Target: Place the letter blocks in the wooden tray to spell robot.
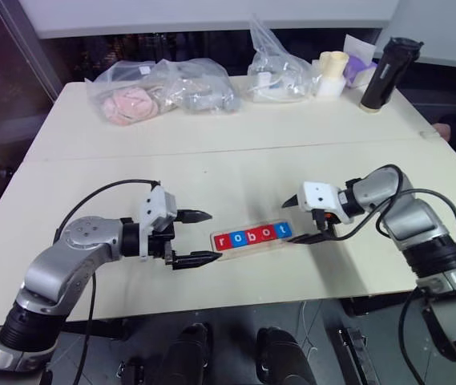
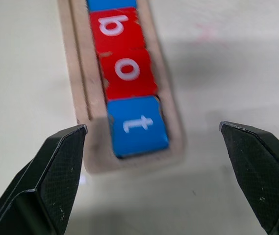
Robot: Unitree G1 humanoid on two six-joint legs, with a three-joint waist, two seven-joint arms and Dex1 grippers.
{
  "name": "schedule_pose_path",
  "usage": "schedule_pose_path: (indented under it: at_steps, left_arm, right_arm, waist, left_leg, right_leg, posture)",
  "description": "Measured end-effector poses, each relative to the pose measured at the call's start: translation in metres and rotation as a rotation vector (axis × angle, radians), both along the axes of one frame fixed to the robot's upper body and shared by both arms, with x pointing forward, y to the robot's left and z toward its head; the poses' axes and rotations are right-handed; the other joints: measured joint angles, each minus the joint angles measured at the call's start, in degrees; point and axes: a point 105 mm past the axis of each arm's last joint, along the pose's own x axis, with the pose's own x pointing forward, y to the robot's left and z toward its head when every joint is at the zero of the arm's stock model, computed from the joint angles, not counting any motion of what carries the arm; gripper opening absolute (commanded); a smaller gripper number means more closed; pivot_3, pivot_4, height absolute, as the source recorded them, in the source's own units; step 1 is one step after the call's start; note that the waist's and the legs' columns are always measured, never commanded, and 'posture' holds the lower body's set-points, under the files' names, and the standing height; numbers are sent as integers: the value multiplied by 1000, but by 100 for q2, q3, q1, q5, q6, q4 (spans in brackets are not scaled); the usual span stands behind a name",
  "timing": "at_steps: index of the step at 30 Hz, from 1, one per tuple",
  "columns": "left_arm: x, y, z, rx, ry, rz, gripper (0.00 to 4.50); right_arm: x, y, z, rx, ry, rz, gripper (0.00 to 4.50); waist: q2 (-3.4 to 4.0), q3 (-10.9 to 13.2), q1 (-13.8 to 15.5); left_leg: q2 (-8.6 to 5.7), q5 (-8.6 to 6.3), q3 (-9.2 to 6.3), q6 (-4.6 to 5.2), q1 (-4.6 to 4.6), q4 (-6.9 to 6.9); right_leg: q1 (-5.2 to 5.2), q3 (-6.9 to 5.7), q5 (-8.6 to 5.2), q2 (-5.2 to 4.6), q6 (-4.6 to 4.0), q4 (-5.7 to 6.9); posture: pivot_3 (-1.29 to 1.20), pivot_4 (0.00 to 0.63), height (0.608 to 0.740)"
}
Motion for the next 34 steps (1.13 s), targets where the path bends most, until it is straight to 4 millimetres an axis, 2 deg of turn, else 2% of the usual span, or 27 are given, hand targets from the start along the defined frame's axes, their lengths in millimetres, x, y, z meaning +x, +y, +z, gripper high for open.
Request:
schedule_pose_path:
  at_steps: [8,20,27,34]
  left_arm:
    - [0,-1,1,-6,-2,-6,4500]
    - [0,-1,0,-5,3,-4,4500]
    - [-1,4,-3,-3,52,32,4500]
    - [-7,11,-6,10,96,60,4500]
  right_arm:
    - [8,-7,-7,11,-16,-59,4475]
    - [12,-4,-4,17,-30,-50,4475]
    - [-8,-14,7,35,-20,-66,4475]
    - [-40,-26,17,95,-16,-156,4475]
  waist:
    - [0,0,-2]
    - [0,0,-3]
    - [0,0,9]
    - [0,-1,10]
  left_leg:
    - [0,1,0,-1,0,0]
    - [0,1,1,-1,1,0]
    - [0,1,-1,-1,0,0]
    - [1,0,-1,-1,2,-2]
  right_leg:
    - [0,1,0,0,0,0]
    - [0,1,1,2,0,1]
    - [1,2,0,-3,0,0]
    - [1,4,-8,-18,-15,1]
  posture:
    - [0,150,725]
    - [0,150,725]
    - [0,150,725]
    - [0,150,725]
